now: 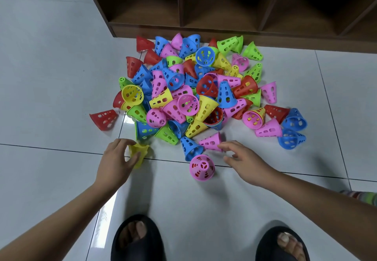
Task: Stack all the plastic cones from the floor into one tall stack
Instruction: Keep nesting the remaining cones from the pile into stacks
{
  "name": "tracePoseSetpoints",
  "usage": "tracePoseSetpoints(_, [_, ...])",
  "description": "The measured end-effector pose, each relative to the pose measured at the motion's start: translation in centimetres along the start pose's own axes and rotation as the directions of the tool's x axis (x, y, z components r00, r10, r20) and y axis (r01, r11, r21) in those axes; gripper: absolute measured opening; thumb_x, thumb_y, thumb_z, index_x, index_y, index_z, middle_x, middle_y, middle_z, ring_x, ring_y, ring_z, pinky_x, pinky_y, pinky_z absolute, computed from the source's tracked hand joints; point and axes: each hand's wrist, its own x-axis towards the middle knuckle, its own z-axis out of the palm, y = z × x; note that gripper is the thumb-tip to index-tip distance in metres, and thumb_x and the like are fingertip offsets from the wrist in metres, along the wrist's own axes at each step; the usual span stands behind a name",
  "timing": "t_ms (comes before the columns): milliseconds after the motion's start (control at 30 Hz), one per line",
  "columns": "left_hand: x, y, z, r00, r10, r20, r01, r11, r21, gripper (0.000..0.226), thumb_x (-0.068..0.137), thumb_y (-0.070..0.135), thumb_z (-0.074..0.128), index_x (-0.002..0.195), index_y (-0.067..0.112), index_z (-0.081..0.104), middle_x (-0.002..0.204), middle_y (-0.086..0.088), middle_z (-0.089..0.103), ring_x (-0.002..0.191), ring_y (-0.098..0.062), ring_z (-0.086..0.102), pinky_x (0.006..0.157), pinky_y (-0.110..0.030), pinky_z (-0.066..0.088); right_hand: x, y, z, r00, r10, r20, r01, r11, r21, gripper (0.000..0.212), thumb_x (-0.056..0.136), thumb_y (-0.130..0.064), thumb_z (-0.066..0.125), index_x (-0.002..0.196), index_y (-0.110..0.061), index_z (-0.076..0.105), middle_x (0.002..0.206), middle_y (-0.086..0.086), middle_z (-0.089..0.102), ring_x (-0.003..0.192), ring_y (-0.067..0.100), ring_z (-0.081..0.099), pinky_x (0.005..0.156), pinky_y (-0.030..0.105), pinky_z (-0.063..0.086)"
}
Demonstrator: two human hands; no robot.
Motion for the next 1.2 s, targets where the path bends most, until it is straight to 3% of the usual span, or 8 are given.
tracePoseSetpoints(133, [-1.0, 0.9, 0.2, 0.997, 0.044, 0.058, -0.040, 0.996, -0.080, 0.017, 0.094, 0.039, 0.080, 0.100, 0.027, 0.070, 0.095, 0.013, 0.068, 0.091, -0.012, 0.065, 0.075, -0.031, 0.047, -0.4, 0.3, -0.1, 0.985, 0.120, -0.124, -0.106, 0.988, 0.116, 0.024, 0.092, -0.015, 0.080, 0.111, -0.028, 0.073, 0.109, -0.010, 0.069, 0.094, -0.002, 0.065, 0.083, 0.015, 0.049])
tracePoseSetpoints(200, [-1.7, 1.9, 0.4, 0.993, 0.050, 0.111, -0.035, 0.990, -0.134, 0.017, 0.095, 0.043, 0.078, 0.098, 0.029, 0.069, 0.089, 0.015, 0.070, 0.085, -0.003, 0.067, 0.074, -0.029, 0.051, -0.7, 0.6, -0.3, 0.965, 0.201, -0.171, -0.160, 0.961, 0.224, 0.021, 0.086, -0.010, 0.084, 0.100, -0.023, 0.074, 0.098, -0.001, 0.073, 0.085, 0.009, 0.067, 0.080, 0.021, 0.052])
tracePoseSetpoints(367, [-2.9, 3.3, 1.0, 0.982, 0.042, 0.184, -0.005, 0.981, -0.195, 0.035, 0.093, 0.048, 0.078, 0.121, 0.034, 0.061, 0.105, 0.019, 0.069, 0.087, 0.000, 0.068, 0.071, -0.022, 0.050, -1.8, 2.1, -0.9, 0.942, 0.287, -0.171, -0.240, 0.937, 0.253, 0.030, 0.081, -0.003, 0.086, 0.095, -0.020, 0.064, 0.088, 0.002, 0.072, 0.076, 0.011, 0.068, 0.075, 0.027, 0.054])
tracePoseSetpoints(567, [-2.5, 3.7, 0.7, 0.937, 0.319, 0.139, -0.317, 0.948, -0.036, 0.073, 0.081, 0.039, 0.091, 0.144, 0.025, 0.056, 0.149, 0.004, 0.050, 0.132, -0.018, 0.056, 0.105, -0.035, 0.051, -3.1, 3.0, -0.9, 0.959, 0.193, -0.206, -0.199, 0.980, -0.008, 0.061, 0.083, -0.004, 0.075, 0.133, -0.032, 0.052, 0.116, -0.009, 0.056, 0.087, 0.002, 0.065, 0.076, 0.020, 0.049])
tracePoseSetpoints(667, [-1.9, 4.3, 1.2, 0.918, 0.358, 0.169, -0.365, 0.931, 0.009, 0.076, 0.078, 0.038, 0.091, 0.144, 0.027, 0.056, 0.153, 0.003, 0.050, 0.137, -0.025, 0.054, 0.104, -0.045, 0.051, -3.4, 3.2, -0.7, 0.974, 0.145, -0.174, -0.176, 0.968, -0.179, 0.075, 0.083, -0.010, 0.072, 0.147, -0.037, 0.043, 0.126, -0.010, 0.042, 0.095, 0.013, 0.064, 0.084, 0.036, 0.057])
tracePoseSetpoints(767, [-1.4, 4.9, 1.9, 0.895, 0.385, 0.225, -0.408, 0.910, 0.068, 0.072, 0.079, 0.038, 0.087, 0.142, 0.030, 0.056, 0.156, 0.004, 0.048, 0.139, -0.025, 0.052, 0.100, -0.044, 0.051, -3.4, 3.3, -0.5, 0.989, 0.056, -0.139, -0.103, 0.929, -0.356, 0.081, 0.085, -0.013, 0.069, 0.156, -0.038, 0.038, 0.139, -0.014, 0.033, 0.111, 0.011, 0.056, 0.087, 0.034, 0.057])
tracePoseSetpoints(967, [-0.7, 5.0, 2.7, 0.892, 0.361, 0.272, -0.417, 0.890, 0.186, 0.076, 0.064, 0.019, 0.087, 0.133, 0.026, 0.058, 0.141, -0.001, 0.054, 0.120, -0.031, 0.058, 0.086, -0.041, 0.051, -3.0, 4.0, -0.7, 0.992, -0.107, -0.073, 0.032, 0.750, -0.661, 0.061, 0.074, -0.017, 0.079, 0.131, -0.027, 0.061, 0.151, 0.000, 0.043, 0.125, 0.024, 0.054, 0.101, 0.040, 0.050])
tracePoseSetpoints(1200, [-0.5, 3.8, 3.0, 0.912, 0.332, 0.240, -0.384, 0.896, 0.223, 0.071, 0.070, 0.029, 0.091, 0.133, 0.028, 0.059, 0.130, -0.001, 0.057, 0.108, -0.030, 0.060, 0.081, -0.041, 0.052, -3.2, 4.4, -0.8, 0.979, -0.200, -0.034, 0.099, 0.619, -0.779, 0.037, 0.073, -0.035, 0.072, 0.107, -0.028, 0.058, 0.104, -0.010, 0.058, 0.104, 0.022, 0.057, 0.091, 0.035, 0.045])
